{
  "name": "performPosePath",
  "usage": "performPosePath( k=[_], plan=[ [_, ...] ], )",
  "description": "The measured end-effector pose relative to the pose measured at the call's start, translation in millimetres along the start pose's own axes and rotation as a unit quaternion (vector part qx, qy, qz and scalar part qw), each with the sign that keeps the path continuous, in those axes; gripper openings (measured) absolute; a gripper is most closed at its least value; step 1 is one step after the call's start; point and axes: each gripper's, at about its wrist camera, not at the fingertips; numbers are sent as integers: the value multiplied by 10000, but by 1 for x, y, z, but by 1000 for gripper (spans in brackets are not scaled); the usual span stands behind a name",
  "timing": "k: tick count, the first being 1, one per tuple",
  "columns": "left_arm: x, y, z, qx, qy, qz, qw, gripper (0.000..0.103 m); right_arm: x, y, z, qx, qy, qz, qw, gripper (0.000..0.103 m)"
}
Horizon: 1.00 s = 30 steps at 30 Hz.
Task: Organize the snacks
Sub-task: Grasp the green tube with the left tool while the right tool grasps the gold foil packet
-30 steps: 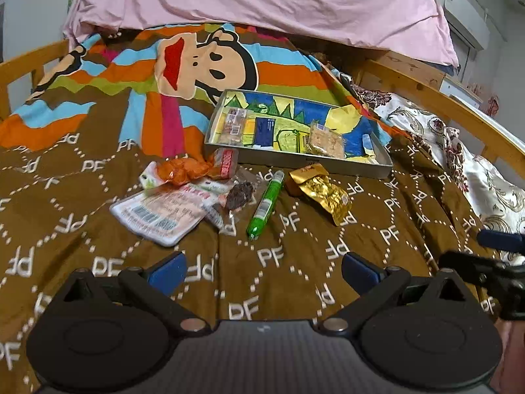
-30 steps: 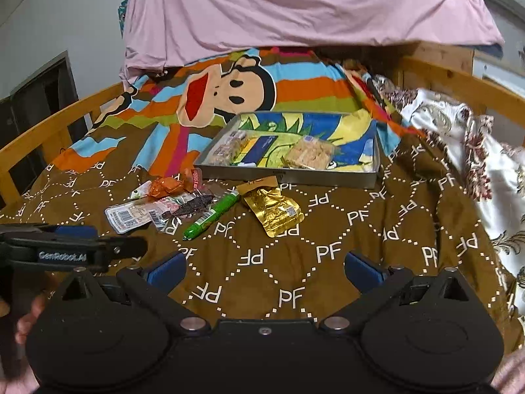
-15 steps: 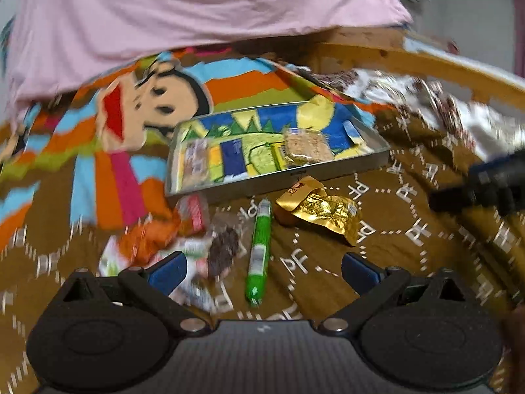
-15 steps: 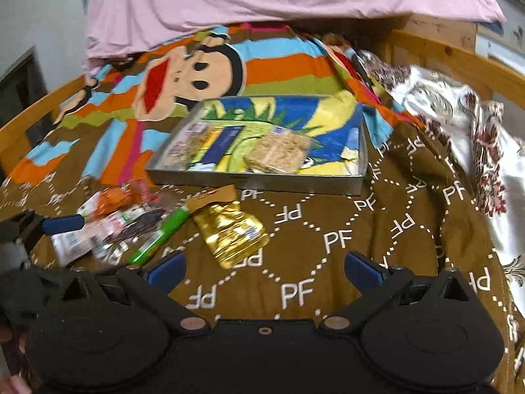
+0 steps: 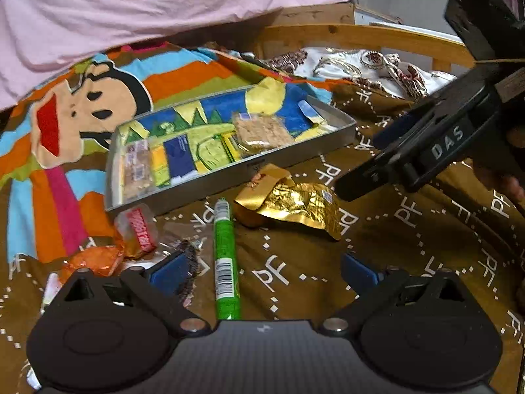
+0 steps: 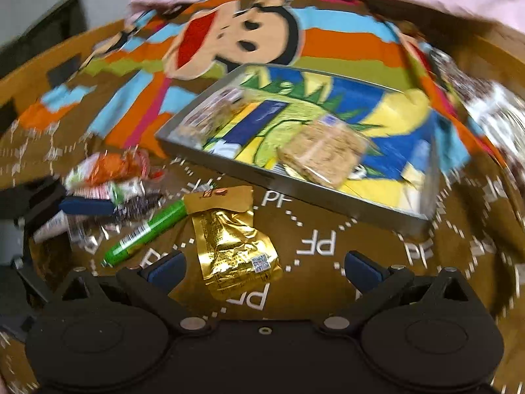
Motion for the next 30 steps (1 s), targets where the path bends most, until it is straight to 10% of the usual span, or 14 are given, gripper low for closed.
performPosePath(
  k=[14, 30],
  plan=[
    [41, -2, -28, 407, 719, 1321, 9878, 75, 19, 5, -28, 150, 269, 1358, 9903, 102],
    [44, -13, -45, 738, 340, 1360, 9874, 45, 19, -1, -66, 114, -12, 973, 9952, 102]
  ],
)
Point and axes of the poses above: each gripper's, at about its wrist camera, not at the fingertips, and z roughly against the way its jaws point, x to its left, y to its underside, and after that the axes turned 8 degrees about x, right-handed
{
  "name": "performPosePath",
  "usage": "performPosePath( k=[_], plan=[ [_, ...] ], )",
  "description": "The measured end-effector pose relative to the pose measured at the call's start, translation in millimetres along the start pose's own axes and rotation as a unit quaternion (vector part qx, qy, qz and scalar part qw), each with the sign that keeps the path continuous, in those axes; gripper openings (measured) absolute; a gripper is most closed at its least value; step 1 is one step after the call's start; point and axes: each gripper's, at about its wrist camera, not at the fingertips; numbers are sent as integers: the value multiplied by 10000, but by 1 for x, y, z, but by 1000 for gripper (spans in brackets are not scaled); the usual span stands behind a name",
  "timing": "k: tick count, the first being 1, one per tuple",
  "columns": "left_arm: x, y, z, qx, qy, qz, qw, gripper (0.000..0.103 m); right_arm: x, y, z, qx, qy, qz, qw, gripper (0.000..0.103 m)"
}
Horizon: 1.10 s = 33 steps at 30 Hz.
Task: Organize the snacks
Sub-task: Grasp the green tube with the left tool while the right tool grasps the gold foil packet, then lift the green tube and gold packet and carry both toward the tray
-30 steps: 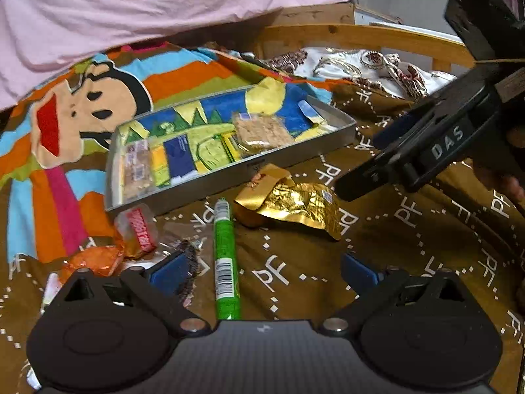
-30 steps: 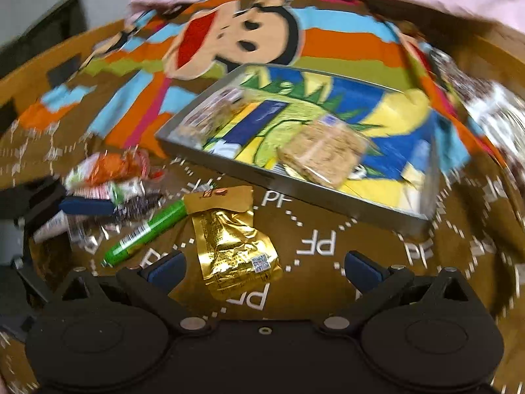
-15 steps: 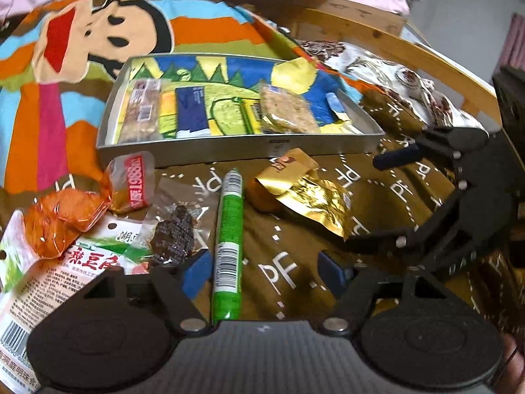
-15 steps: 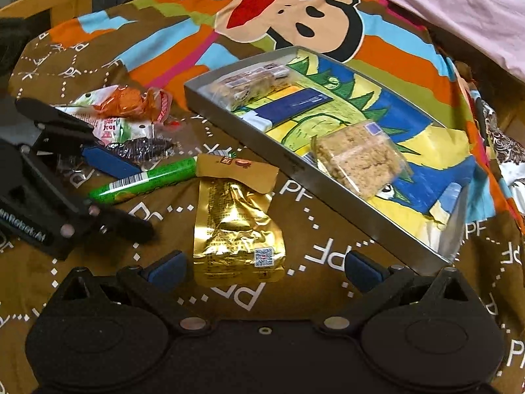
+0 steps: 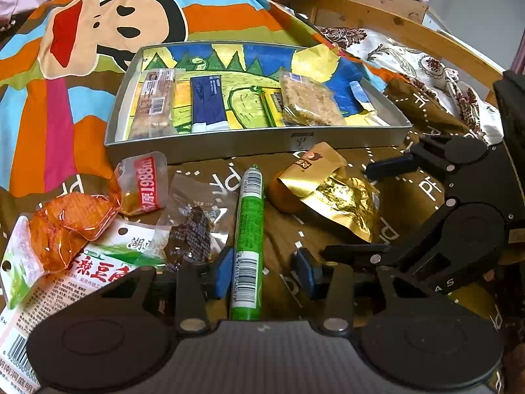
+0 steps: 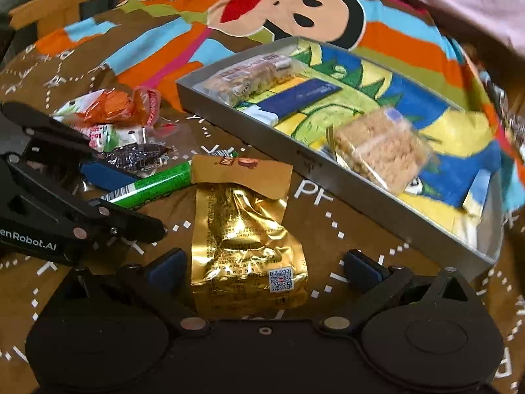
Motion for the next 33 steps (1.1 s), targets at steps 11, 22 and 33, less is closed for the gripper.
performPosePath(
  k=[11, 22, 33],
  plan=[
    [-6, -1, 1, 120, -211, 68, 9997, 35, 6, -6, 15, 109, -196, -162, 9996, 65],
    [-5, -3, 9, 378, -271, 457, 9979, 18, 21, 5, 34, 275, 459, -106, 9985, 63],
    [-5, 6, 24, 523, -76, 997, 9936, 18, 46, 14, 44, 155, 1176, 689, 9905, 60]
  ],
)
Point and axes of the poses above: each gripper's, at about its wrist camera, not at the fingertips, and z roughly against the way its jaws point, x to its left, y to its underside, and after that the axes turned 8 degrees about x, right-handed
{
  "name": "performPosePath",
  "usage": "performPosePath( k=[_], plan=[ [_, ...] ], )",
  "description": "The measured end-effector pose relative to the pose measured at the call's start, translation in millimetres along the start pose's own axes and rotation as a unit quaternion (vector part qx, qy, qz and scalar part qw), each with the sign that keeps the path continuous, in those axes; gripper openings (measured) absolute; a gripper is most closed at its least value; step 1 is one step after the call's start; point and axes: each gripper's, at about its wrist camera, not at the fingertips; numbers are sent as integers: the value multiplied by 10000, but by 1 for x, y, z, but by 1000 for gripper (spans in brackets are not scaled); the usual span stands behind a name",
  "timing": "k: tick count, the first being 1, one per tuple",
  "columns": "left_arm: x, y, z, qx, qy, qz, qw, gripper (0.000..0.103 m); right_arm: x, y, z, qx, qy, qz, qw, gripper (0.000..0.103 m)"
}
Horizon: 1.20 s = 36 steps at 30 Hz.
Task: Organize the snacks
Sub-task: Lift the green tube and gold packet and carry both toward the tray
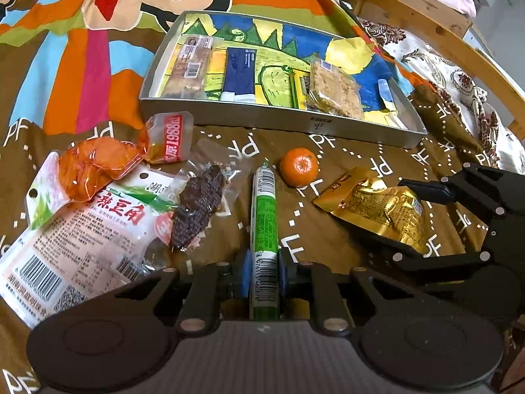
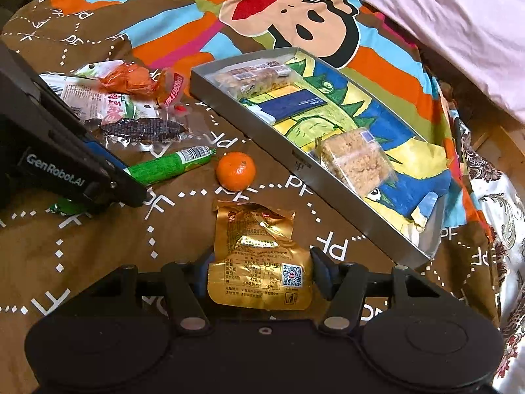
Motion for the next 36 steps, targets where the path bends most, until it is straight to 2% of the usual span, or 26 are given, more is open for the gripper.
performPosePath(
  k=[1, 2, 4, 5, 9, 12, 14, 16, 19, 22, 24, 25, 26, 27, 30, 36],
  plan=[
    [0, 1, 2, -21, 28, 19, 10000, 18, 1, 0, 1, -24, 60, 25, 10000, 53],
    [0, 2, 3, -39, 55, 38, 10000, 18, 2, 1, 3, -54, 196, 82, 9998, 38],
    [-1, 3, 6, -81, 106, 63, 9999, 18, 6, 3, 8, -92, 538, 217, 9983, 29],
    [-2, 4, 8, -108, 126, 66, 9998, 18, 6, 4, 11, -139, 607, 237, 9978, 18],
    [-6, 5, 11, -138, 174, 0, 9998, 18, 4, 7, 11, -31, 447, 150, 9989, 19],
    [-7, 6, 8, -76, 154, 5, 9999, 18, 6, 8, 7, -9, 371, 221, 9991, 25],
    [-6, 7, 7, -46, 151, 25, 9999, 18, 8, 8, 5, -74, 346, 264, 9990, 46],
    [-4, 7, 8, -56, 152, 58, 9999, 18, 12, 8, 3, -208, 326, 369, 9986, 57],
    [-2, 6, 8, -100, 164, 113, 9998, 18, 21, 9, 0, -318, 400, 644, 9966, 64],
    [-1, 6, 9, -132, 185, 142, 9996, 18, 31, 11, -3, -456, 616, 1057, 9914, 64],
    [-1, 6, 9, -156, 195, 152, 9996, 18, 40, 14, -4, -592, 843, 1435, 9843, 60],
    [-1, 6, 9, -175, 210, 162, 9995, 18, 44, 15, -4, -651, 927, 1607, 9805, 48],
    [-1, 6, 9, -190, 223, 172, 9994, 18, 49, 16, -4, -697, 989, 1802, 9762, 27],
    [-1, 5, 9, -213, 236, 186, 9993, 18, 52, 17, -4, -722, 1041, 1929, 9730, 16],
    [0, 5, 11, -282, 264, 218, 9990, 18, 59, 19, -4, -848, 1217, 2208, 9640, 16],
    [3, 4, 18, -534, 368, 300, 9974, 18, 57, 16, 3, -1027, 1559, 2216, 9571, 15]
  ],
)
Point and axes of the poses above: each gripper's, at about its wrist camera, not at the fingertips, and z roughly against the way its jaws point, x to its left, y to its underside, and after that the axes turned 8 degrees about x, right-handed
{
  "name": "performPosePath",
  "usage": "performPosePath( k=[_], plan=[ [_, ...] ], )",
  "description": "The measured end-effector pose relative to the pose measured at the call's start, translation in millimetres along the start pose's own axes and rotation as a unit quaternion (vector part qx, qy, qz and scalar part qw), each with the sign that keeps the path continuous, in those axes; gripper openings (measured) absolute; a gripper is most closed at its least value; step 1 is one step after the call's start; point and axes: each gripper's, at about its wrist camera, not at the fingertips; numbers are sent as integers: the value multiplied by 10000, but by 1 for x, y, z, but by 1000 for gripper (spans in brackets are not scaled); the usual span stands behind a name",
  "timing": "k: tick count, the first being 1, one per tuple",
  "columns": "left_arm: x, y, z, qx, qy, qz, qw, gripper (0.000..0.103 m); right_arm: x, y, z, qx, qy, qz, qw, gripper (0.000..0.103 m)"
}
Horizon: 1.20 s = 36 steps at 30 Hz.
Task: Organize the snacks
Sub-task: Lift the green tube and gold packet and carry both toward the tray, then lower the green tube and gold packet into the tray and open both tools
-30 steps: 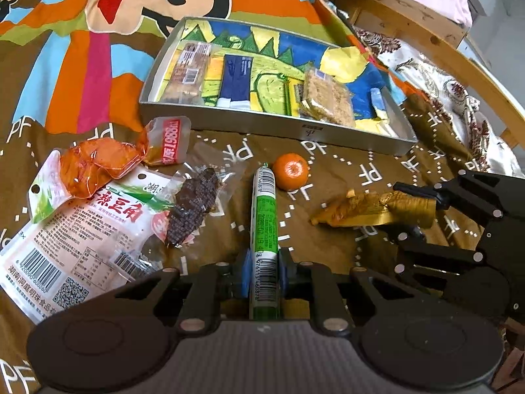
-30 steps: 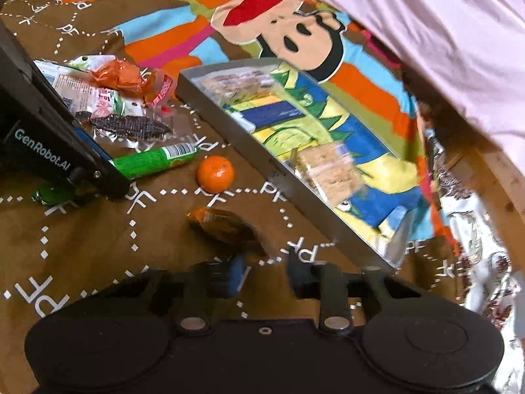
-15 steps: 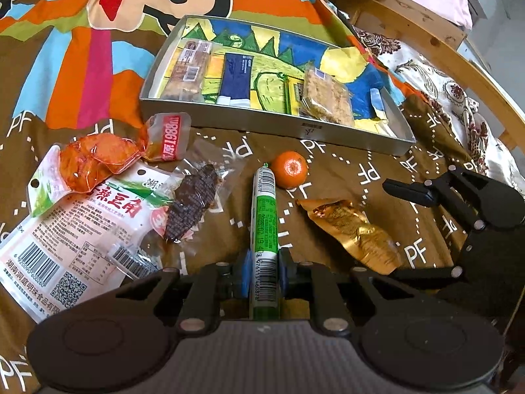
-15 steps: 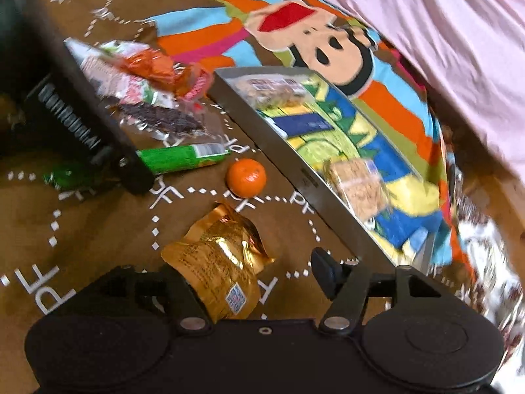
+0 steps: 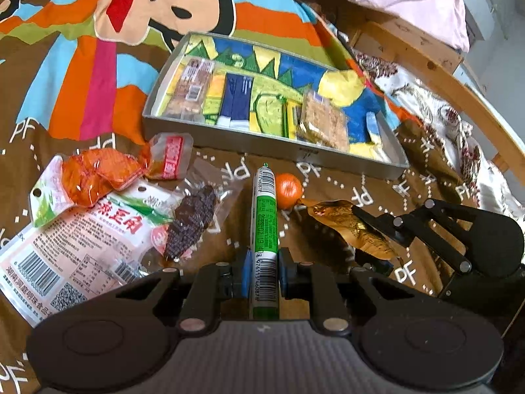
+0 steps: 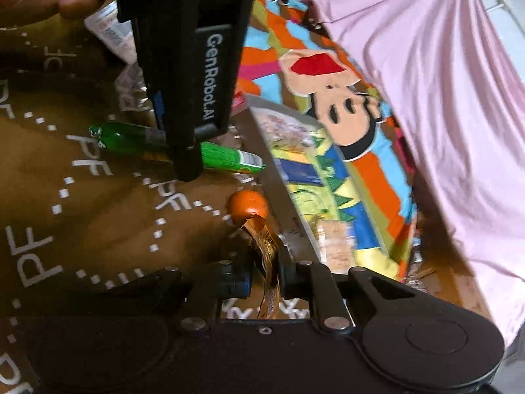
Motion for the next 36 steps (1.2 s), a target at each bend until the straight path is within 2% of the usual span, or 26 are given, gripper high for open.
performPosePath(
  k=[5, 9, 15, 20, 23, 25, 27, 31, 36],
  plan=[
    [1, -10, 3, -322, 105, 67, 9994, 18, -20, -3, -4, -56, 499, -442, 9978, 16],
    [2, -33, -1, -623, 171, 301, 9975, 18, -41, -10, -16, -209, 745, -928, 9927, 16],
    [7, -72, -13, -1136, 140, 492, 9922, 18, -60, -12, -40, -469, 1120, -1269, 9845, 16],
    [14, -104, -28, -1431, 177, 540, 9881, 18, -78, -25, -71, -601, 1057, -1740, 9772, 16],
    [29, -122, -36, -1484, 555, 957, 9827, 18, -81, -38, -89, -689, 1020, -1851, 9750, 16],
    [38, -127, -41, -1553, 604, 1008, 9809, 18, -83, -46, -101, -702, 915, -2021, 9725, 16],
    [45, -131, -50, -1546, 508, 1025, 9813, 19, -85, -53, -113, -639, 774, -2253, 9691, 16],
    [60, -136, -67, -1549, 574, 1109, 9800, 18, -87, -60, -134, -520, 547, -2517, 9648, 16],
    [74, -140, -87, -1258, 973, 1351, 9780, 19, -85, -62, -150, -275, 393, -2665, 9626, 16]
  ],
)
Point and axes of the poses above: each gripper's, at about its wrist camera, not at the fingertips, and z roughly against the way its jaws point, x to its left, y to its underside, and after that the axes turned 8 degrees about x, right-handed
